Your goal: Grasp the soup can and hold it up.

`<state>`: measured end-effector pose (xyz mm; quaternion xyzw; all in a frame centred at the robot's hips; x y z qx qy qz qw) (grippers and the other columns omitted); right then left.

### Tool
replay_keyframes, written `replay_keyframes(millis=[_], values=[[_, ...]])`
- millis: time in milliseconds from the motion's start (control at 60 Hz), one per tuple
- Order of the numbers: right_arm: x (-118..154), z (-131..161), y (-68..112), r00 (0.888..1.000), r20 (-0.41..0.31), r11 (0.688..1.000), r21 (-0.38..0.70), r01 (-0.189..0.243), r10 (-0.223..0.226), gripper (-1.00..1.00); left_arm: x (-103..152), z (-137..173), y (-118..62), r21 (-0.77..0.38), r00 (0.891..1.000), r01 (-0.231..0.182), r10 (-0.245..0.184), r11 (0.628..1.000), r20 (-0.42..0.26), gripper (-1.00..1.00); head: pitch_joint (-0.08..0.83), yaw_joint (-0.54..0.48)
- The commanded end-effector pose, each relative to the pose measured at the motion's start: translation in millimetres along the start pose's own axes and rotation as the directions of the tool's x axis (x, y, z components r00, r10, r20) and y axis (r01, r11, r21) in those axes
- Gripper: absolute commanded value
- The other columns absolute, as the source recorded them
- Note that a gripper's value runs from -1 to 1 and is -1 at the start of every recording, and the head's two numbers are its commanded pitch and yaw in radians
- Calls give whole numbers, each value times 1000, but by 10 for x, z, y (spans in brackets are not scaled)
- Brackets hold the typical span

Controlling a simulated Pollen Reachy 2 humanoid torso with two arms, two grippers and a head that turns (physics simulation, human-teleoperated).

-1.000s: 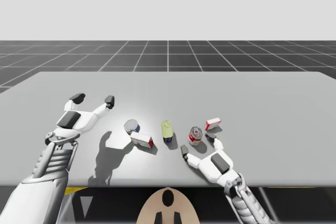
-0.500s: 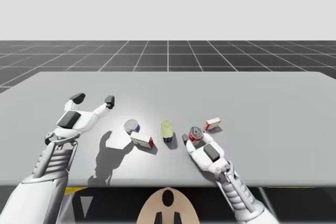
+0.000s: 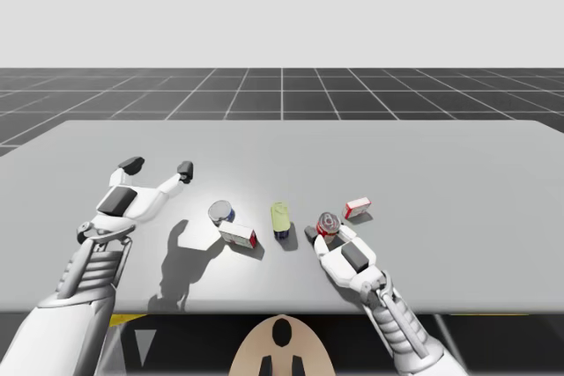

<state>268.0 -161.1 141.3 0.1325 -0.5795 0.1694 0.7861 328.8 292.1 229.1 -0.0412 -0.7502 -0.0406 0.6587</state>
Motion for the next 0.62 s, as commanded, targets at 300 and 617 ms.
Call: replay_keyframes(millis=[300, 617], values=[[680, 306, 38, 982, 185, 999, 7, 45, -46, 1000, 11, 1, 17, 5, 1000, -1, 1, 1000, 7, -1000, 339, -200], [1703, 953, 8, 883, 469, 1000, -21, -5, 14, 1000, 18, -1, 22, 7, 1000, -1, 1, 1000, 10, -1000, 338, -204]])
